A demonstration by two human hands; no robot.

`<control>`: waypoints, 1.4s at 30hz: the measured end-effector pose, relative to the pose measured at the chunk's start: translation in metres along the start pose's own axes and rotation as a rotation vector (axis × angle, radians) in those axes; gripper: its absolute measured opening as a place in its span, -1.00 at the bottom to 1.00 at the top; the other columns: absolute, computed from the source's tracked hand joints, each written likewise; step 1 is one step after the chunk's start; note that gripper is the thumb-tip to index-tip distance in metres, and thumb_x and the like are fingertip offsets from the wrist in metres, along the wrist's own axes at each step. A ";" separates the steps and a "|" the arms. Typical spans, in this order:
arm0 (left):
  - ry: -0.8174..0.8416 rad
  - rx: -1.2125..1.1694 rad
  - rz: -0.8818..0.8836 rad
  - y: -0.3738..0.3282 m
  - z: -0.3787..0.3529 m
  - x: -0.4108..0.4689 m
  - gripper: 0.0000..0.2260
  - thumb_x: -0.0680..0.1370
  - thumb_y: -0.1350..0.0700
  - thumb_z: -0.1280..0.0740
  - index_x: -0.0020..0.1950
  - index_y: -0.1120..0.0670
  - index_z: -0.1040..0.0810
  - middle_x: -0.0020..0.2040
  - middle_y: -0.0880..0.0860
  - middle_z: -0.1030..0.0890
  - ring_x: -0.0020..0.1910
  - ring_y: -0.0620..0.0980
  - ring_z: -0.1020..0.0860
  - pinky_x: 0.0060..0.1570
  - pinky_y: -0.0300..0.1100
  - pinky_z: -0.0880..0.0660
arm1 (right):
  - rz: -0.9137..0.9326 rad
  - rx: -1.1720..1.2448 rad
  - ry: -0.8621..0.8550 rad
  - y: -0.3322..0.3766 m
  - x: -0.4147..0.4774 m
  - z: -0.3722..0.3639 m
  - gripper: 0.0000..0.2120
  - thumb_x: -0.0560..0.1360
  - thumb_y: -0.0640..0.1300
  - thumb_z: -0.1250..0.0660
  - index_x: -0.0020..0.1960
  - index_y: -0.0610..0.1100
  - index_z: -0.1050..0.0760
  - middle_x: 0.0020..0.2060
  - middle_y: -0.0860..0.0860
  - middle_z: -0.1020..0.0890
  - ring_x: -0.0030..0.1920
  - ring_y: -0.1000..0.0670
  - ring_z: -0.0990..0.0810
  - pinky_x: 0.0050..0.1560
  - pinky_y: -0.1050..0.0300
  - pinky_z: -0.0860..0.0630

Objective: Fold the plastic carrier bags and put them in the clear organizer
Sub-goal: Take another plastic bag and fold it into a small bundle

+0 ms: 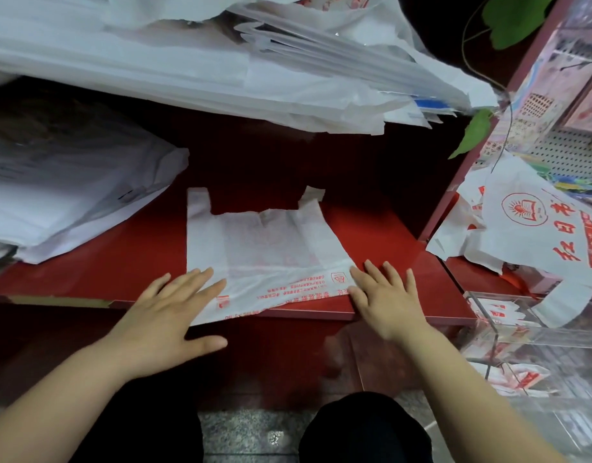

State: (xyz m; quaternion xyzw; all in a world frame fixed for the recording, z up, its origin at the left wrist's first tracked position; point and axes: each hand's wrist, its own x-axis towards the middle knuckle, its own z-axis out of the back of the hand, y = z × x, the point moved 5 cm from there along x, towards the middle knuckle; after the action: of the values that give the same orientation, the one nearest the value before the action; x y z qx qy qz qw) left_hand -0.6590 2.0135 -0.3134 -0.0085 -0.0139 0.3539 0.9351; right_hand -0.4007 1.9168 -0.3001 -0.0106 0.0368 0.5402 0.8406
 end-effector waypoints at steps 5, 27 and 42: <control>-0.333 0.034 -0.005 -0.009 -0.005 -0.014 -0.36 0.60 -0.19 0.16 0.10 0.13 -0.62 -0.03 0.15 -0.64 -0.12 0.08 -0.38 -0.11 -0.08 -0.24 | 0.106 0.014 -0.378 0.037 0.016 0.021 -0.49 0.47 -0.18 -0.04 0.42 -0.19 -0.26 0.43 -0.18 -0.26 0.43 -0.19 -0.21 0.42 -0.14 0.03; -0.445 -0.252 0.044 -0.003 0.017 -0.001 -0.76 0.20 0.27 -0.44 -0.18 0.06 -0.69 -0.18 -0.03 -0.68 -0.11 -0.17 -0.51 0.24 -0.22 -0.17 | 0.393 0.866 -0.256 0.020 -0.026 -0.014 -0.75 0.39 -0.23 -0.27 -0.08 0.03 -0.63 -0.16 0.38 -0.61 0.02 0.36 -0.51 0.08 0.53 -0.33; -0.077 -0.580 0.602 0.084 0.056 0.024 -0.84 0.45 0.19 -0.41 0.02 0.08 -0.61 -0.11 0.04 -0.60 -0.15 0.01 -0.52 -0.24 -0.19 -0.37 | -0.179 0.974 -0.129 0.019 0.031 0.004 -0.78 0.45 -0.26 -0.28 -0.37 -0.25 -0.44 -0.49 -0.04 -0.40 -0.41 0.01 -0.35 -0.34 0.15 -0.31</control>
State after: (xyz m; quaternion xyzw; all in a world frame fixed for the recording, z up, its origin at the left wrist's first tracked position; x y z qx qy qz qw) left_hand -0.6988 2.0927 -0.2593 -0.2620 -0.1447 0.5930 0.7475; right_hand -0.4052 1.9535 -0.2977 0.4136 0.2317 0.3857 0.7915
